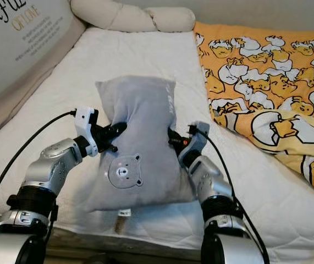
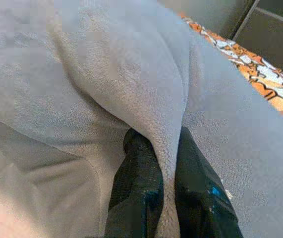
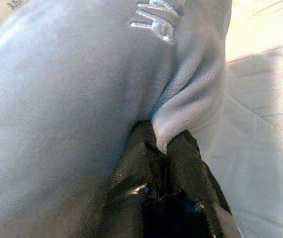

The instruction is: Clean up the room

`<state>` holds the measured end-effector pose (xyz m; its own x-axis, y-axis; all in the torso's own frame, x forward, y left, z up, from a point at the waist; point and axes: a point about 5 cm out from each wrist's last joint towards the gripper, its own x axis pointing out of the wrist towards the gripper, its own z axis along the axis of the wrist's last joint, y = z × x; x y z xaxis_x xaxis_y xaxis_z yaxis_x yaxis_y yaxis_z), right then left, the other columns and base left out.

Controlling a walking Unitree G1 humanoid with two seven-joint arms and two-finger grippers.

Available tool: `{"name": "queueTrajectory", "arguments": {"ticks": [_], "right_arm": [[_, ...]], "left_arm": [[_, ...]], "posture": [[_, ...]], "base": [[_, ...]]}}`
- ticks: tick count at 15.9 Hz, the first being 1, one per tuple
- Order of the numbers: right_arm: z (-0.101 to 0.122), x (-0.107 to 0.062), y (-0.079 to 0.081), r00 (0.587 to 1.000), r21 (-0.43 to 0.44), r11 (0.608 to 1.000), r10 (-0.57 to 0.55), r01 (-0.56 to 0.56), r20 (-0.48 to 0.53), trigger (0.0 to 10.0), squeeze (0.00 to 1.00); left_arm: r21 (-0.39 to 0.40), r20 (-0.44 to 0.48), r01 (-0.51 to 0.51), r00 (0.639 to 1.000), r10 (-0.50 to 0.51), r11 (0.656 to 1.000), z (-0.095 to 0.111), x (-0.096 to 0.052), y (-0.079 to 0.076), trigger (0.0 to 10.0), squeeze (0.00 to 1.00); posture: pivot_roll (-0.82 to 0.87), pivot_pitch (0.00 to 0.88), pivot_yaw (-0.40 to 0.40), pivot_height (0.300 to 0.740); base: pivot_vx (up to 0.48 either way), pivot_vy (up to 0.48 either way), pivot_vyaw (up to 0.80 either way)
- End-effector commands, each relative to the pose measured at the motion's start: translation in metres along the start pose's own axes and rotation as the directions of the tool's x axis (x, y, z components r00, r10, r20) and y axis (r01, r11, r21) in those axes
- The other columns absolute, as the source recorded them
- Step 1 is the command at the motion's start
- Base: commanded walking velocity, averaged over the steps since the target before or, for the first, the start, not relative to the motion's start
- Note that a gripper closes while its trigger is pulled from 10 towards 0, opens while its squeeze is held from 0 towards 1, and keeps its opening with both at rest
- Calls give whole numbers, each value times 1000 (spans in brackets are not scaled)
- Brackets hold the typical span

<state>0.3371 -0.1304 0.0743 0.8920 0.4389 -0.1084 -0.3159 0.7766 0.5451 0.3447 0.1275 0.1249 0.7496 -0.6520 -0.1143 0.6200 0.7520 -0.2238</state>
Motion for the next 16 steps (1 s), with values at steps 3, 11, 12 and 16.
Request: {"name": "queueTrajectory", "arguments": {"ticks": [3,11,12,16], "right_arm": [[19,4,10,997,-19,1000,21,-20,80,0,0],[7,-5,8,994,10,997,-83,82,77,10000,0],[7,-5,9,993,18,996,-88,87,80,10000,0],[5,-6,8,992,27,994,-105,103,76,10000,0]], "left_arm": [[115,7,-21,1000,21,993,9,4,-9,0,0],[266,44,-179,984,174,947,15,5,-5,10000,0],[280,41,-183,983,178,943,16,5,-5,10000,0],[325,23,-190,981,193,926,16,7,-2,10000,0]], "posture": [[17,0,-14,740],[32,0,-36,740],[29,0,-33,740],[42,0,-28,740]], "base": [[0,0,0],[0,41,-150],[0,379,-781],[0,370,-781]]}}
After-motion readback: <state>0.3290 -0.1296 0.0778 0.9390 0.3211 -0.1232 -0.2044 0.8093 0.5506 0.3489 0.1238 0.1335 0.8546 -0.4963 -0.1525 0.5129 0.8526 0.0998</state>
